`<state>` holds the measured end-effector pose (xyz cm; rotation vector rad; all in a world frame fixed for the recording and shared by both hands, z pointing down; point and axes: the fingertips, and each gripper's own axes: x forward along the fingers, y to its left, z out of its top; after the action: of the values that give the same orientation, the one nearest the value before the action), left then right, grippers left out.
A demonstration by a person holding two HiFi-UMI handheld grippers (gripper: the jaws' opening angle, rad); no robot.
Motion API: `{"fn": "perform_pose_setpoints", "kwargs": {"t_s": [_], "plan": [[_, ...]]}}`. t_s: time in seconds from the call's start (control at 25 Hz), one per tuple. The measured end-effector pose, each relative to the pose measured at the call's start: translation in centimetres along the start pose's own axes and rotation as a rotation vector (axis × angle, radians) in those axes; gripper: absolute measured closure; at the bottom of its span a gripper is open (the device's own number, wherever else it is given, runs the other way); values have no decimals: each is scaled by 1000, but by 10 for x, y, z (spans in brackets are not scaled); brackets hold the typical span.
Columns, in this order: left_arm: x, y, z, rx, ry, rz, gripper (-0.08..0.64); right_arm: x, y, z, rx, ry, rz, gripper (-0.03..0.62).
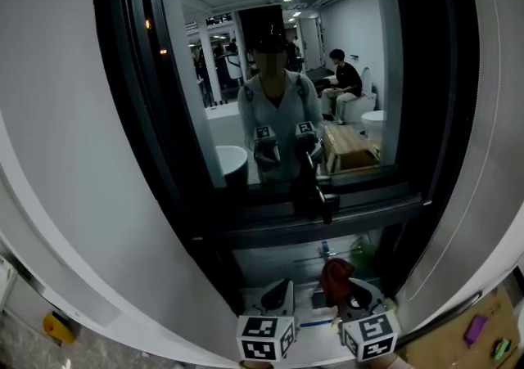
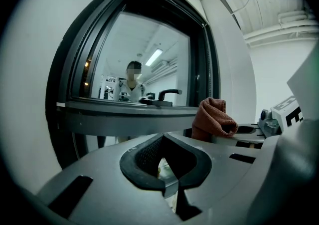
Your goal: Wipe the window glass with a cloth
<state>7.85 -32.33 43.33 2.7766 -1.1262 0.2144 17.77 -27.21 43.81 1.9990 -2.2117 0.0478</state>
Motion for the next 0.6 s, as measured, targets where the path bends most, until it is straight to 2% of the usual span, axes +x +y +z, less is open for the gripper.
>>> {"fn": "perform_pose_setpoints", "kwargs": {"t_s": [0.6], "plan": [[-6, -1, 0, 12, 10, -31, 555, -9, 12, 21, -28, -57, 12, 543]]}}
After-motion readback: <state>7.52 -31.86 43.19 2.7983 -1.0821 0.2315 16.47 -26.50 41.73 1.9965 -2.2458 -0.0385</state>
